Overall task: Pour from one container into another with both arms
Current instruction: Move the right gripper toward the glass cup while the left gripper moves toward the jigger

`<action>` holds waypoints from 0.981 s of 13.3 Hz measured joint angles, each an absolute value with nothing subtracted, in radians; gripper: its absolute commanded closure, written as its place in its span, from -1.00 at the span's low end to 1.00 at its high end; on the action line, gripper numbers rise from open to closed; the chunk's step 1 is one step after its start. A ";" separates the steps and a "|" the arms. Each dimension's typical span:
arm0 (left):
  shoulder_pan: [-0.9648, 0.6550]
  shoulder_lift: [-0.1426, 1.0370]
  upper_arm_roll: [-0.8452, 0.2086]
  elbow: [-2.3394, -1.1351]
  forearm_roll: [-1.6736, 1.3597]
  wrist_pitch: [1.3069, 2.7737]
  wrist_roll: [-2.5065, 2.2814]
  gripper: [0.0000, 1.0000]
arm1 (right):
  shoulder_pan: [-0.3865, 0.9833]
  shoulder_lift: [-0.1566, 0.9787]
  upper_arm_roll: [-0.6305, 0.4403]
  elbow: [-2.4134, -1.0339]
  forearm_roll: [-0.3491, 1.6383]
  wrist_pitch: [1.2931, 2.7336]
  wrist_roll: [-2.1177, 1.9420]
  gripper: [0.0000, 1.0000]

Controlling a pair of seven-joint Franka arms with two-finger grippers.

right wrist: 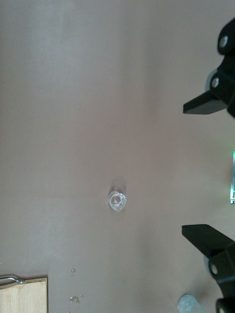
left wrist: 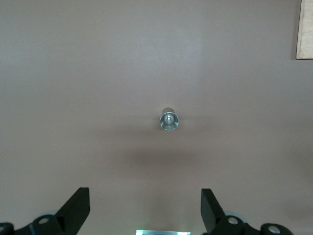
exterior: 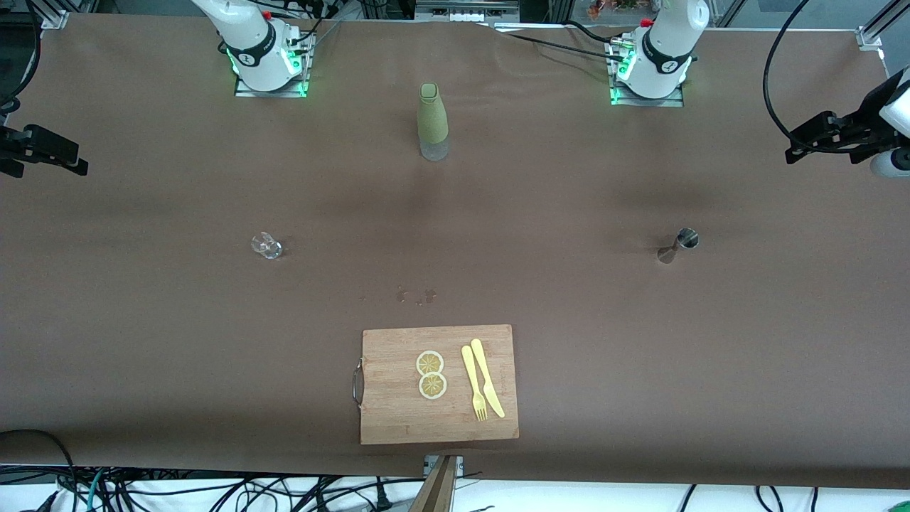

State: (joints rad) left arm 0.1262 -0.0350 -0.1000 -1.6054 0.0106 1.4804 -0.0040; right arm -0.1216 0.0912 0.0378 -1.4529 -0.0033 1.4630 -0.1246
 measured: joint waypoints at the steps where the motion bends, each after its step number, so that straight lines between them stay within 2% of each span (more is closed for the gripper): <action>1: 0.126 -0.035 -0.100 -1.605 0.011 1.480 -0.004 -1.00 | -0.122 0.091 0.038 -1.453 -0.003 1.463 -0.125 -1.00; 9: 0.128 -0.035 -0.100 -1.605 0.010 1.478 -0.002 -1.00 | -0.122 0.091 0.038 -1.453 -0.003 1.466 -0.125 -1.00; 13: 0.158 -0.026 -0.096 -1.606 0.010 1.483 0.156 -1.00 | -0.122 0.092 0.038 -1.453 -0.003 1.466 -0.125 -1.00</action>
State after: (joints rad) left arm 0.1578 -0.0259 -0.0963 -1.6058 0.0103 1.4825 0.1557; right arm -0.1217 0.0917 0.0378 -1.4529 -0.0033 1.4664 -0.1248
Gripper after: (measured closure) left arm 0.000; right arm 0.000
